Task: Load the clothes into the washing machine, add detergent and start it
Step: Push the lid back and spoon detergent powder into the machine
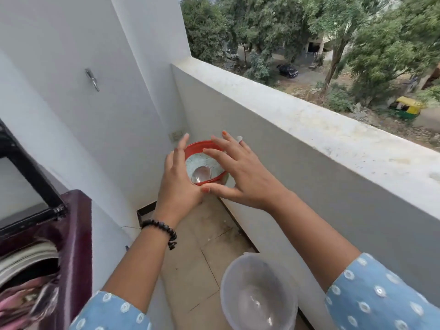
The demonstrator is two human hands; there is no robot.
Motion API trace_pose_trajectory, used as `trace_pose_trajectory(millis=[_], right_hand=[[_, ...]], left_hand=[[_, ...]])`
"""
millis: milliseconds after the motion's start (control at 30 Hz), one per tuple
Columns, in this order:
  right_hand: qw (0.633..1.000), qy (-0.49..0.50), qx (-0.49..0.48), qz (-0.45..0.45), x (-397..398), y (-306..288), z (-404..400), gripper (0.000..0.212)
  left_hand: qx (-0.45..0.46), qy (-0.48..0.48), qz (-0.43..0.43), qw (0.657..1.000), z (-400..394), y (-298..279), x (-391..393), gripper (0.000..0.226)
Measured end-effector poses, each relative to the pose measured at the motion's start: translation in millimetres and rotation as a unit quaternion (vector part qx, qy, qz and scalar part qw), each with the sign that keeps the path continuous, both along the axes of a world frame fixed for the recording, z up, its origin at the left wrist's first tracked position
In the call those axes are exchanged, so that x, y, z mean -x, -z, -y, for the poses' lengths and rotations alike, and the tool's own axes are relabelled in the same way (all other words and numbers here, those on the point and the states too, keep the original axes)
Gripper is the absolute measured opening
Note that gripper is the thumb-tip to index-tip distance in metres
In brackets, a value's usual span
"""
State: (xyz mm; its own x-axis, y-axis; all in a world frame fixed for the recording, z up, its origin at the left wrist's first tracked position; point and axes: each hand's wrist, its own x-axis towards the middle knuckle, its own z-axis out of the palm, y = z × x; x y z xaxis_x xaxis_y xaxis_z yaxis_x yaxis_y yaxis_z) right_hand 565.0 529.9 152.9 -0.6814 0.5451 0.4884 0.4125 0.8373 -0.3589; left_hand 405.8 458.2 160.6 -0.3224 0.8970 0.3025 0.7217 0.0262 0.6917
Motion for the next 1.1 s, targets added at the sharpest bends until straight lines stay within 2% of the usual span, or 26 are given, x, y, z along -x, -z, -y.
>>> trace_pose_trajectory(millis=[133,233,500,667,733,800,900,933,1033,1100], right_hand=[[0.994,0.026,0.045,-0.095,56,-1,23,0.064],[0.984,0.023,0.107,-0.143,102,5,47,0.062],[0.975,-0.034,0.175,-0.132,230,23,147,0.043],[0.962,-0.041,0.222,-0.156,292,23,213,0.030],[0.943,-0.039,0.282,-0.175,313,21,236,0.028],[0.904,-0.044,0.377,-0.195,330,20,256,0.024],[0.852,-0.065,0.477,-0.205,349,25,279,0.006],[0.845,-0.075,0.490,-0.203,353,27,286,0.005],[0.852,-0.085,0.485,-0.176,368,38,299,0.031],[0.852,-0.090,0.488,-0.167,377,43,302,0.035]], left_hand=[[-0.014,-0.062,-0.009,0.998,47,5,46,0.121],[-0.023,-0.097,-0.014,0.995,87,9,79,0.121],[-0.012,-0.153,-0.046,0.987,205,23,185,0.116],[0.015,-0.198,-0.079,0.977,277,38,235,0.115],[0.021,-0.214,-0.084,0.973,301,43,251,0.114],[0.026,-0.221,-0.078,0.972,322,47,266,0.115],[0.043,-0.239,-0.075,0.967,346,52,283,0.115],[0.045,-0.244,-0.074,0.966,352,55,287,0.115],[0.041,-0.251,-0.065,0.965,364,63,298,0.116],[0.049,-0.256,-0.063,0.963,367,66,304,0.116]])
